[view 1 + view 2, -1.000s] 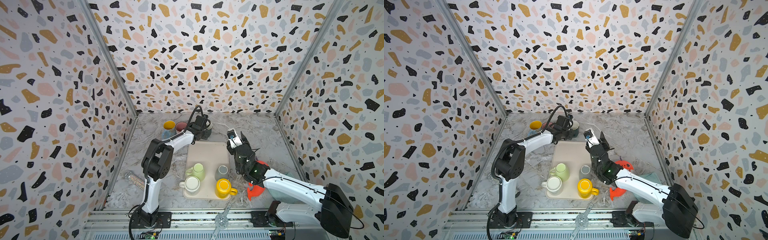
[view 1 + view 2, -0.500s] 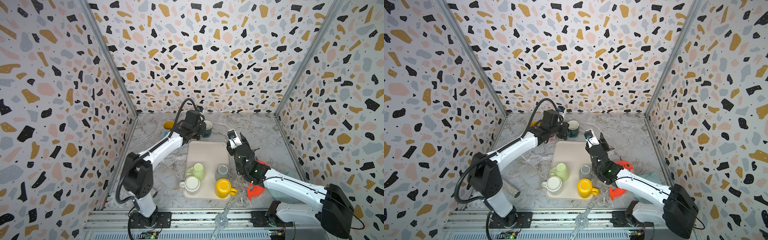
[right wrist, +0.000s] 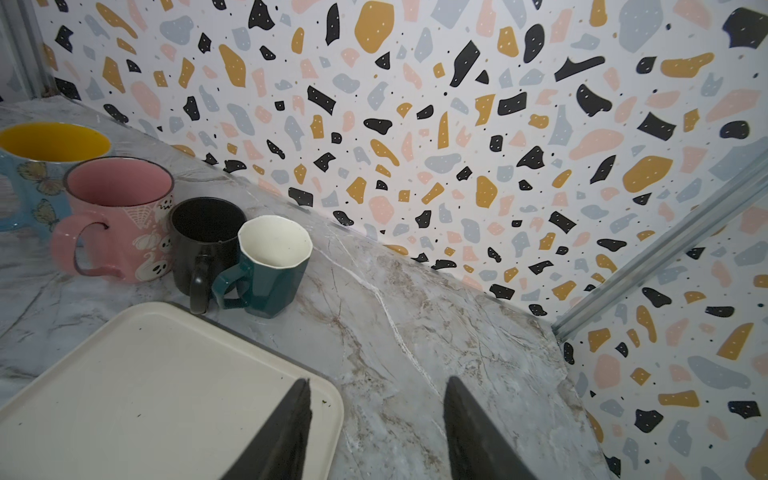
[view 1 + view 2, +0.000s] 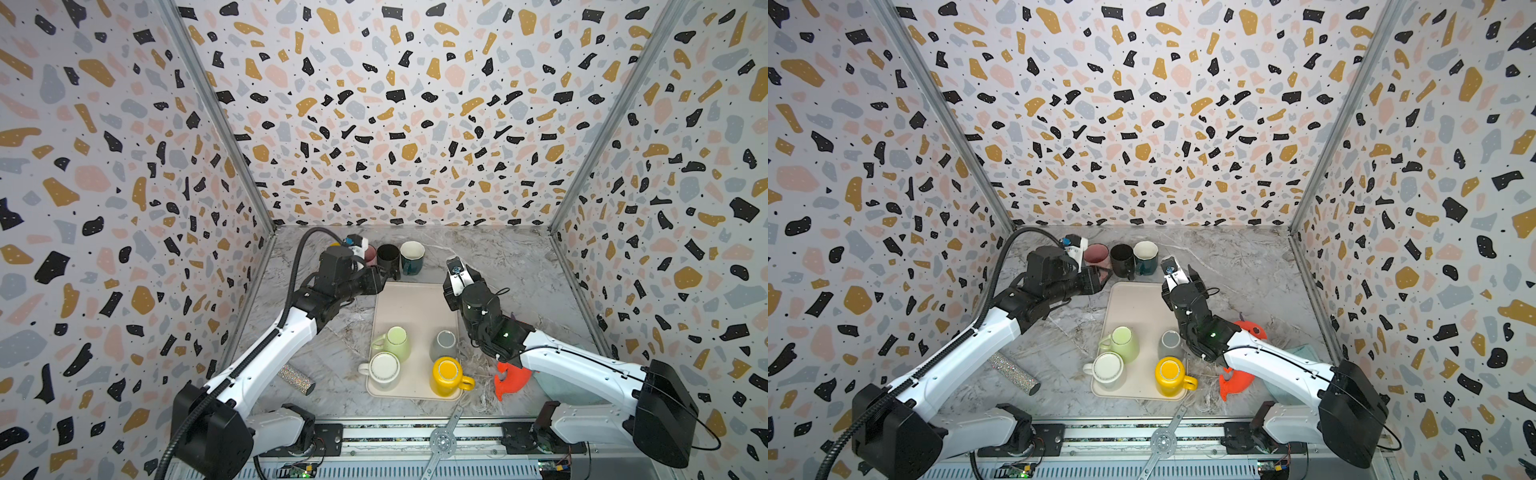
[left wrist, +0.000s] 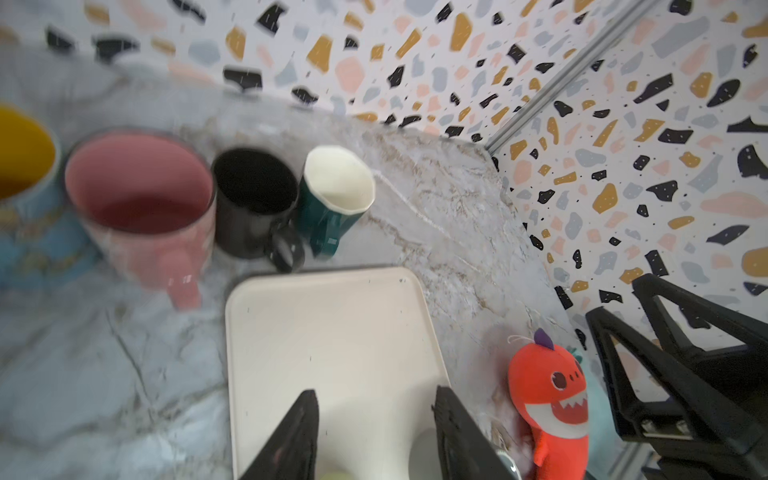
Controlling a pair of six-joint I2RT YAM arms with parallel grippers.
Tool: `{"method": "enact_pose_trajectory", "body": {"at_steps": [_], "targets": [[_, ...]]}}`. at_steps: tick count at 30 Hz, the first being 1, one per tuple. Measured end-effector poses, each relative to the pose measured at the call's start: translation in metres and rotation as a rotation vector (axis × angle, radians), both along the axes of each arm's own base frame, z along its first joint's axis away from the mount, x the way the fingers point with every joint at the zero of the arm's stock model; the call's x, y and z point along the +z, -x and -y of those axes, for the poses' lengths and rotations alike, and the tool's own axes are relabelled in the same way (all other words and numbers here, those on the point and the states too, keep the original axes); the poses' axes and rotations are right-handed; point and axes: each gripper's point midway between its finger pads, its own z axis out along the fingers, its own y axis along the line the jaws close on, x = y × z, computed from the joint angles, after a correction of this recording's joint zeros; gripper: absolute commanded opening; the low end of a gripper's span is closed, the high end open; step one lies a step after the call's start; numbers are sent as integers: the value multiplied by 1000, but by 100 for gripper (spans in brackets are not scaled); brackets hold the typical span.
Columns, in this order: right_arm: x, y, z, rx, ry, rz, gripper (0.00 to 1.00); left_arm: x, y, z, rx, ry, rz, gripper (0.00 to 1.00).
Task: Turn the mug right side up
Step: 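Lower the left gripper to the light green mug while the right gripper moves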
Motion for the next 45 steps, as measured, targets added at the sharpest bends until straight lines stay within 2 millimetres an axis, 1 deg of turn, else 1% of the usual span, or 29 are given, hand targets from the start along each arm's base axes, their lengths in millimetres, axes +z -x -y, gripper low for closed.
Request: {"method": "enact_pose_trajectory", "body": {"at_steps": [3, 5, 7, 11, 18, 20, 25, 27, 30, 35, 40, 45], "targets": [[-3, 3, -5, 19, -10, -14, 54, -28, 11, -17, 93, 154, -162, 46], [-3, 4, -6, 28, -21, -19, 54, -39, 17, -21, 137, 239, -249, 46], [-2, 5, -7, 33, -36, -23, 54, -43, 22, -22, 171, 319, -321, 46], [1, 9, -4, 32, -65, -27, 55, -43, 29, -20, 233, 443, -414, 46], [-1, 10, -2, 26, -82, -39, 55, -68, 45, -26, 378, 559, -602, 42], [-1, 10, -2, 26, -86, -40, 55, -79, 52, -29, 423, 589, -654, 42], [-1, 10, -2, 24, -92, -42, 56, -127, 75, -37, 550, 614, -826, 42], [-1, 10, -2, 22, -93, -42, 56, -137, 81, -38, 584, 621, -870, 42], [-5, 9, -3, 21, -86, -48, 56, -140, 82, -38, 609, 639, -898, 42], [-18, 6, -6, 17, -58, -72, 56, -146, 81, -37, 631, 651, -934, 42], [-32, 3, -8, 9, -26, -98, 56, -156, 84, -32, 618, 627, -999, 42], [-38, 0, -11, 2, -15, -116, 56, -156, 84, -26, 579, 600, -1027, 42]]}}
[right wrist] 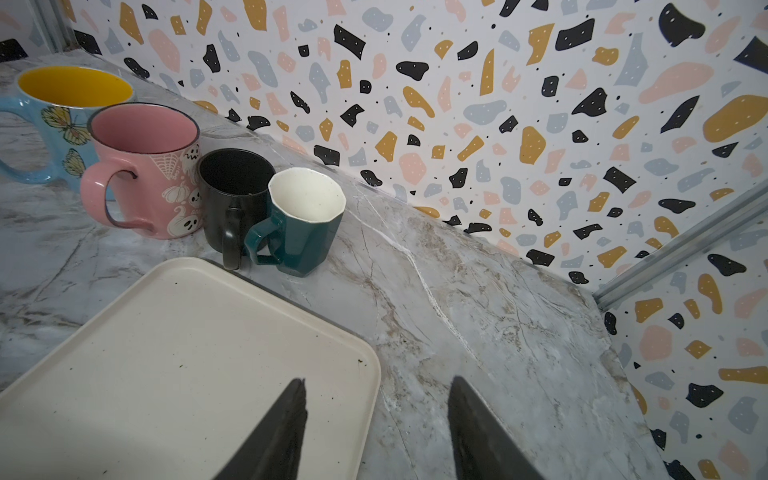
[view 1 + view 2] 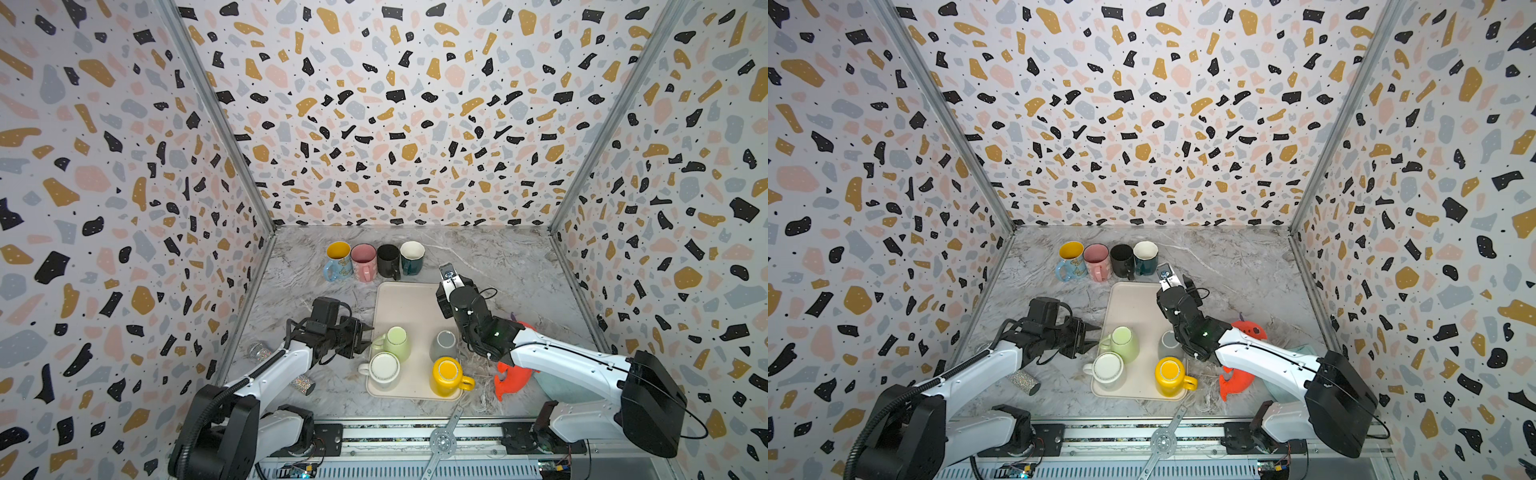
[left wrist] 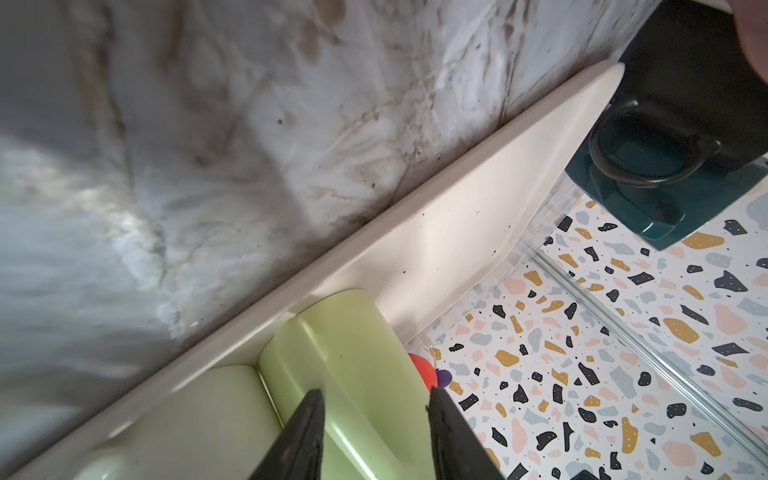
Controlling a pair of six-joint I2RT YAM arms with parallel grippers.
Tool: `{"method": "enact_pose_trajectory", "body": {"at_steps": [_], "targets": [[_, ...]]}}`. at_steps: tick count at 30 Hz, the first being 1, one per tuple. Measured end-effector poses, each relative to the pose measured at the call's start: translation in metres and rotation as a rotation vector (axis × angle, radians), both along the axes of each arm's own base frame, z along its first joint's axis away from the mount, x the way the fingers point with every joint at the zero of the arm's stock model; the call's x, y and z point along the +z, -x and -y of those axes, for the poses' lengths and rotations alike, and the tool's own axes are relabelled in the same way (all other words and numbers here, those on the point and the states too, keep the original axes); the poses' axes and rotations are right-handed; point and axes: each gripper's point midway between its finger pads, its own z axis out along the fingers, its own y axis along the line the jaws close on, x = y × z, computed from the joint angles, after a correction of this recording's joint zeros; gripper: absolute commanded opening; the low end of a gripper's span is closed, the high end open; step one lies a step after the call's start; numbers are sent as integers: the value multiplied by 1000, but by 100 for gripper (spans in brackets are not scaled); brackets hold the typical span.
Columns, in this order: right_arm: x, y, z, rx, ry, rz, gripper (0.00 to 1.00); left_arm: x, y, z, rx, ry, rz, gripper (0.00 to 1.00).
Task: Turn the mug right side up
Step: 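Lower the left gripper to the light green mug while the right gripper moves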
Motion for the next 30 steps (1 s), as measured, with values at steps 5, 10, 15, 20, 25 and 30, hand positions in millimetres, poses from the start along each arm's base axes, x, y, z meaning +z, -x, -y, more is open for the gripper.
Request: {"method": "enact_pose_trajectory", "body": {"at_steps": [5, 10, 15, 20, 25, 30], "targets": [[0, -2, -3, -2, 2, -7, 56, 0, 3, 3, -29, 4, -11, 42], [-1, -3, -4, -3, 7, -13, 56, -2, 11, 5, -60, 5, -32, 42], [-1, -5, -6, -6, 1, -18, 56, -4, 15, 6, -71, 3, -49, 42], [-3, -5, -7, -8, 0, -23, 56, -4, 16, 7, -75, 7, -50, 42], [-7, -5, -6, -9, 14, -34, 57, -5, 15, 10, -83, 13, -53, 42], [-9, -5, -5, -14, 17, -38, 56, -6, 11, 12, -79, 23, -50, 41]]}}
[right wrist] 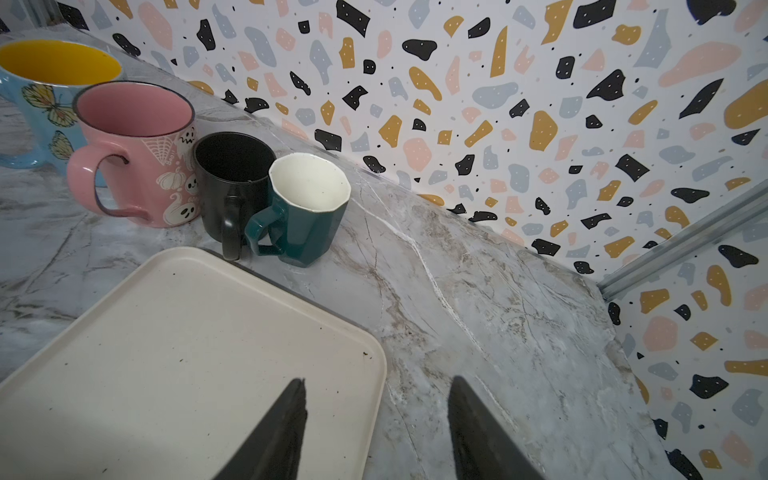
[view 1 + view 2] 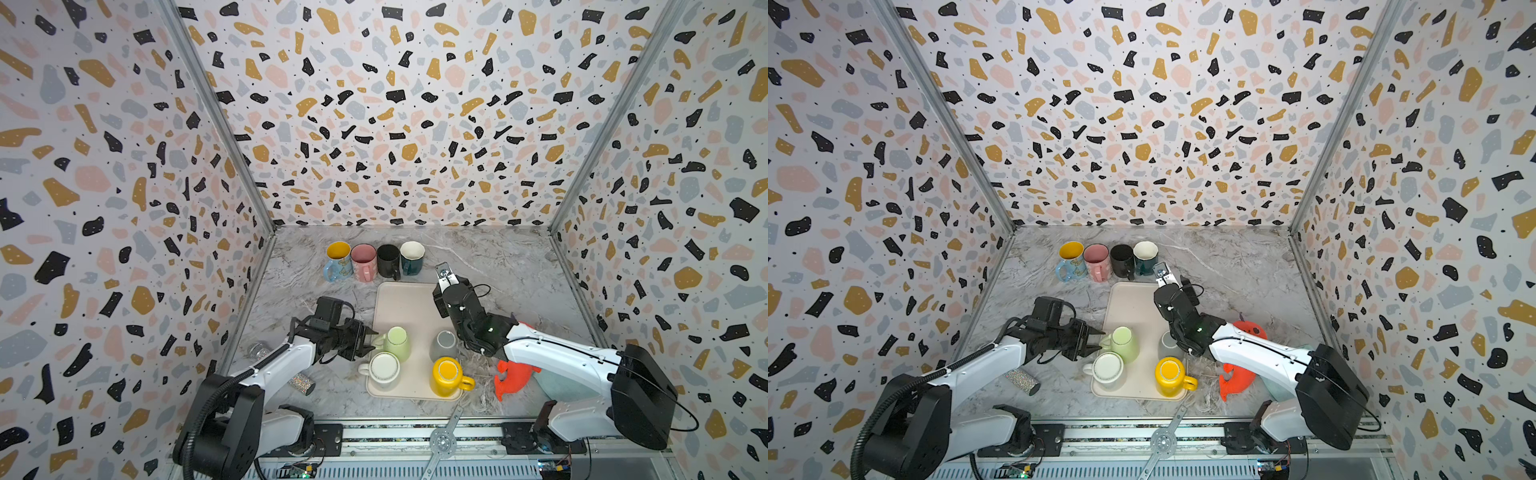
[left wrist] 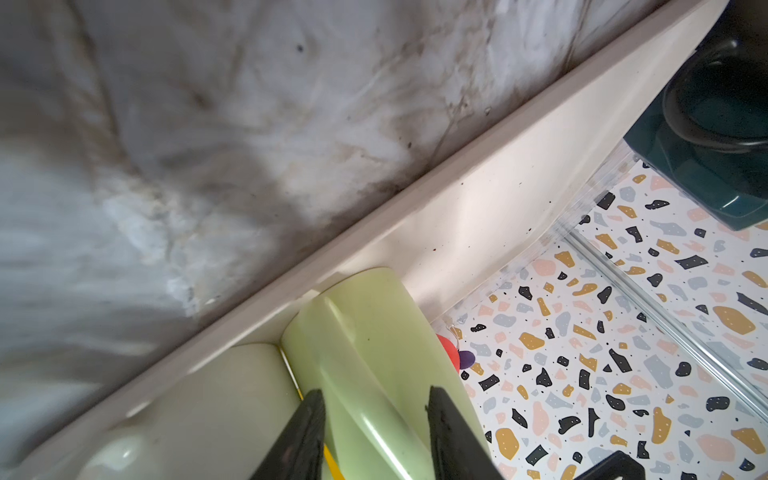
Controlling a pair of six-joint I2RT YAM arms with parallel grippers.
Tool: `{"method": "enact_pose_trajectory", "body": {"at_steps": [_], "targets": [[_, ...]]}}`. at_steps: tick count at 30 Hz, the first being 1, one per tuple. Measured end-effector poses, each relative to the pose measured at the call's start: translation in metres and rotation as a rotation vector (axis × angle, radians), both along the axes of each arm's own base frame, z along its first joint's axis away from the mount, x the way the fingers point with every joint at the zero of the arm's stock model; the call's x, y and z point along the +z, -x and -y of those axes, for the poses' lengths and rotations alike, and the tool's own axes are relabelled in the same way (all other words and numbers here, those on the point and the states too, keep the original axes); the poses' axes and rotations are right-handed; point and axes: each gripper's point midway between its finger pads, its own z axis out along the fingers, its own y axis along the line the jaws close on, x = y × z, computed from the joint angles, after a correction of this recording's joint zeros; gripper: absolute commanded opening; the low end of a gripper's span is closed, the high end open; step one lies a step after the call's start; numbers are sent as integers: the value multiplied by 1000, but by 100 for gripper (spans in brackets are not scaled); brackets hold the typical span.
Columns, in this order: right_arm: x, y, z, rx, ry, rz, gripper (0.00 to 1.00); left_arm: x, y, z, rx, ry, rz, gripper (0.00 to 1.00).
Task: Turn the mug right side up
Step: 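Lower the left gripper to the light green mug while the right gripper moves, then close the left gripper on the upside-down light green mug and lift it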
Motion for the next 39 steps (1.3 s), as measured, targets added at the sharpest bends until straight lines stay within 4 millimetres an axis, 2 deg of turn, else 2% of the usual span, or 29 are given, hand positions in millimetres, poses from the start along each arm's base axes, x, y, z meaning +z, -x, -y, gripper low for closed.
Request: {"method": "enact_pose_trajectory", "body": {"at_steps": [12, 23, 31, 39], "targets": [[-7, -1, 1, -12, 19, -12, 57, 8, -15, 5, 39, 42, 34, 40], [-16, -3, 0, -17, 39, -25, 57, -4, -22, 8, 45, 41, 5, 37], [-14, -4, 0, -18, 39, -24, 58, 3, -41, 15, 36, 47, 34, 35], [-17, -4, -1, -19, 47, -29, 58, -7, -44, 17, 30, 39, 20, 33]]}}
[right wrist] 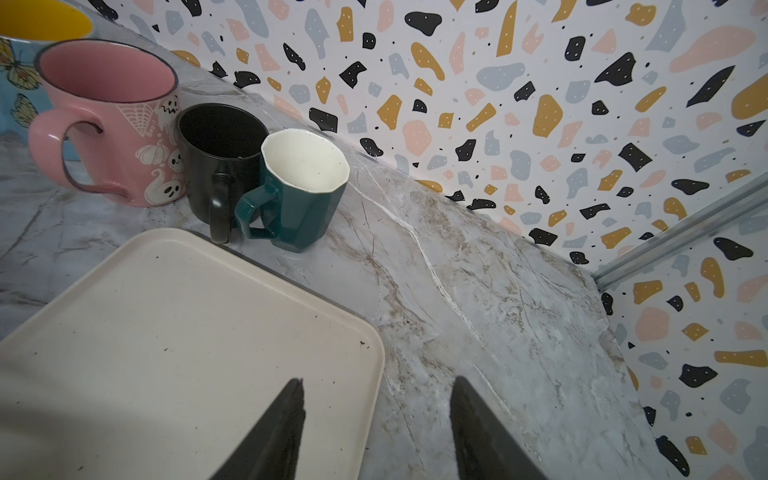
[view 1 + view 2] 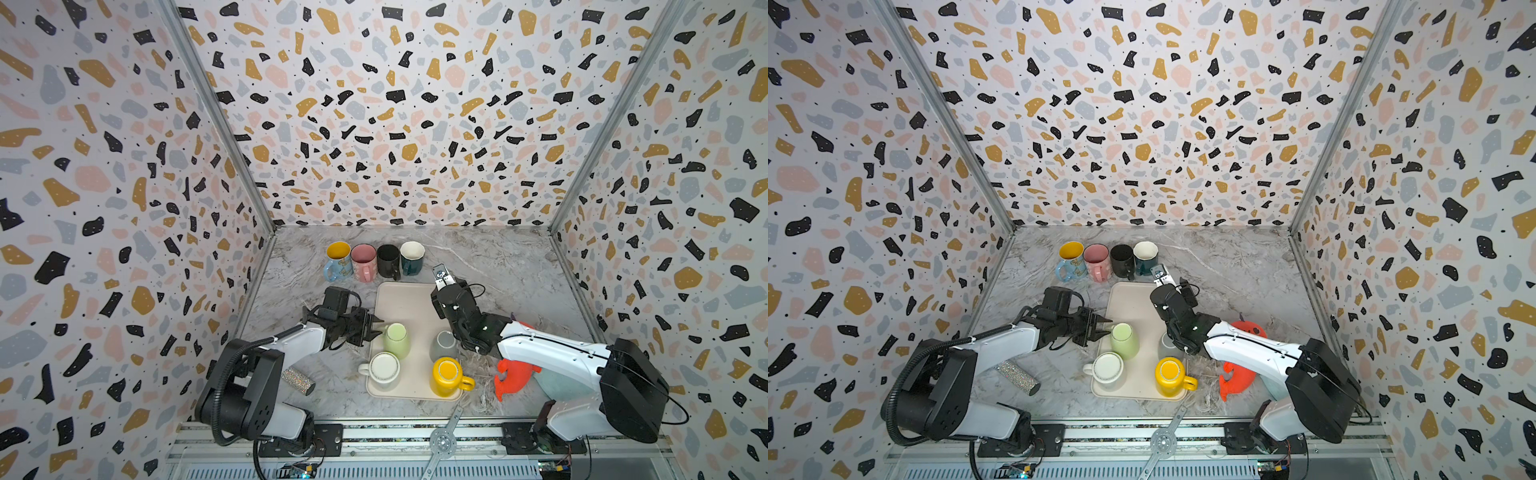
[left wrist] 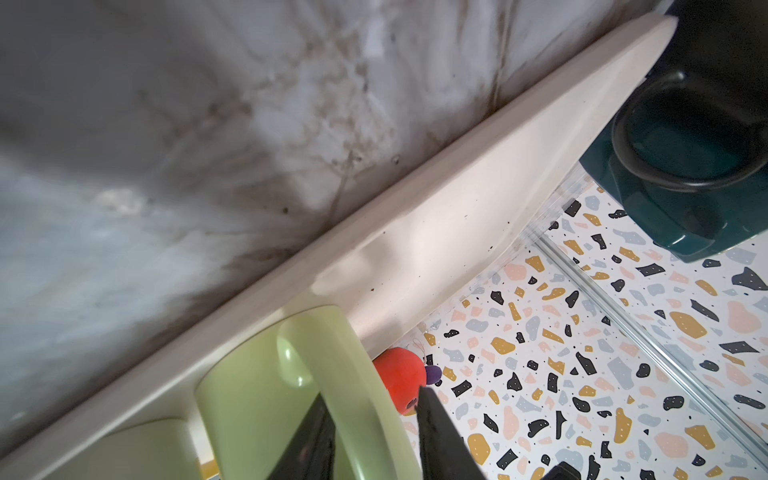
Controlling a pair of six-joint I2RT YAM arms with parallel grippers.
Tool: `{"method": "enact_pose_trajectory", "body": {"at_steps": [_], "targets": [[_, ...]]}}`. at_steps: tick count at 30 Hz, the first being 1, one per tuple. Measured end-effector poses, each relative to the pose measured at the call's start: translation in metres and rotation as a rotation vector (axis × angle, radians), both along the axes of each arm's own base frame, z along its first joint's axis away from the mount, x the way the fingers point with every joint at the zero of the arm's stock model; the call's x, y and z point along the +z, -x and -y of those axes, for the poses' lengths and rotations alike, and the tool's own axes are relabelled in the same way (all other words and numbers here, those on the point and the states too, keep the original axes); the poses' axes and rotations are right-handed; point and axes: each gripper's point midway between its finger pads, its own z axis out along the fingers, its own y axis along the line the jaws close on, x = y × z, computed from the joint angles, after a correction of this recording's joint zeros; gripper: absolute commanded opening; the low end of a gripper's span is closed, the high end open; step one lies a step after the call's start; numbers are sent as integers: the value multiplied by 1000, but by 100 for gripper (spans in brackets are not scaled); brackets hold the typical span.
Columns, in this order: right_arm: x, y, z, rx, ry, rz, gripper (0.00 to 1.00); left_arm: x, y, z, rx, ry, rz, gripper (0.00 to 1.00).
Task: Turn the mug right side up
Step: 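Close the left gripper on the upside-down light green mug and lift it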
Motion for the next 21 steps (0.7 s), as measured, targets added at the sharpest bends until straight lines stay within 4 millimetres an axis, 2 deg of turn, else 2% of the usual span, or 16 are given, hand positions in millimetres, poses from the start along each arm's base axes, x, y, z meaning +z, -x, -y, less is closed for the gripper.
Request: {"method": "enact_pose_trajectory", "body": {"at_steps": [7, 21], "targets": [[-7, -1, -1, 0, 17, -13, 58, -4, -1, 3, -9, -1, -3, 30], [-3, -3, -1, -7, 21, -7, 58, -12, -9, 14, -42, 8, -5, 20]]}}
